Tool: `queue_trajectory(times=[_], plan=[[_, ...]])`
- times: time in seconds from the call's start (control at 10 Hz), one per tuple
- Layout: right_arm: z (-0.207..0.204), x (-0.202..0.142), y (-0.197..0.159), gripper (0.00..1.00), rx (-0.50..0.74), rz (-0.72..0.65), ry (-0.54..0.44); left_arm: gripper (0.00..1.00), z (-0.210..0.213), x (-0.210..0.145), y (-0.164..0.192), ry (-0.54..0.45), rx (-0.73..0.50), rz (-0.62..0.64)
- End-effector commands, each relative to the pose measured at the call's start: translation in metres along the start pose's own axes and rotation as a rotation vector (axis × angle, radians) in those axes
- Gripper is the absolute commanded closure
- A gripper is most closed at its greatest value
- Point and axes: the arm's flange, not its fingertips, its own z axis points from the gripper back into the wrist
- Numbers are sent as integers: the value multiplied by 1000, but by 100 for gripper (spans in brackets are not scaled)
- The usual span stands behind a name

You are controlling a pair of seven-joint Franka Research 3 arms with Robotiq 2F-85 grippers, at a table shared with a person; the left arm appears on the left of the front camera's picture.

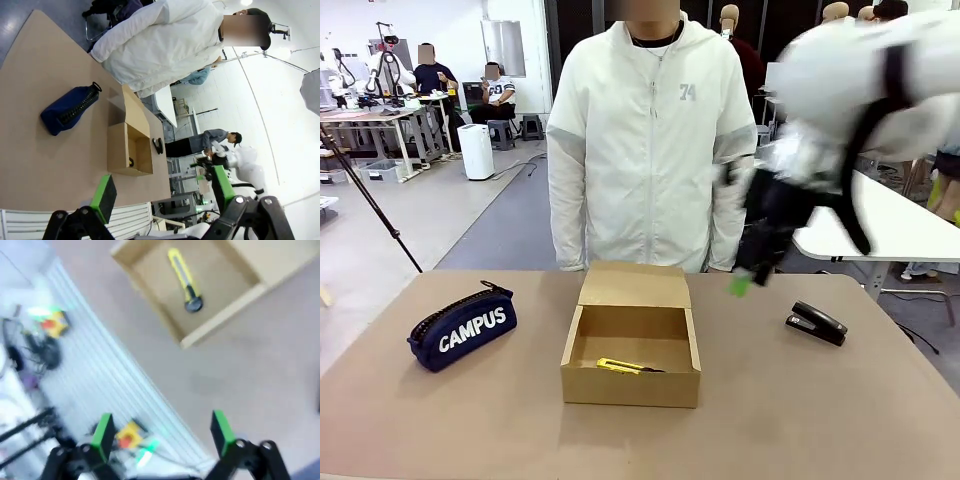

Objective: Pack the items into the box.
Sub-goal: Pick up the item indicated by the person and place it inside the Mailer Box.

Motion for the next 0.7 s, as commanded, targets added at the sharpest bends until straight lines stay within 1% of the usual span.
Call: queue_trajectory(times=[0.0, 0.1, 0.2, 0.3, 0.4, 0.5, 0.6], plan=[[38, -85, -25, 0, 254, -212, -443, 0, 0, 1, -2, -6, -19, -16], [54, -125, -45, 0, 404, -274, -607, 0, 0, 1, -2, -6, -19, -16], [64, -166, -68, 0, 569, -348, -801, 0, 0, 1, -2, -6, -19, -16], [64, -215, -93, 0, 654, -398, -1032, 0, 0, 1, -2, -6, -19, -16], [55, -252, -116, 0, 742, -418, -1202, 0, 0, 1, -2, -6, -19, -16], [43, -273, -133, 0, 817, -405, -1280, 0, 0, 1, -2, -6, -19, -16], [32, -276, -146, 0, 834, -435, -1311, 0, 0, 1, -2, -6, -19, -16]])
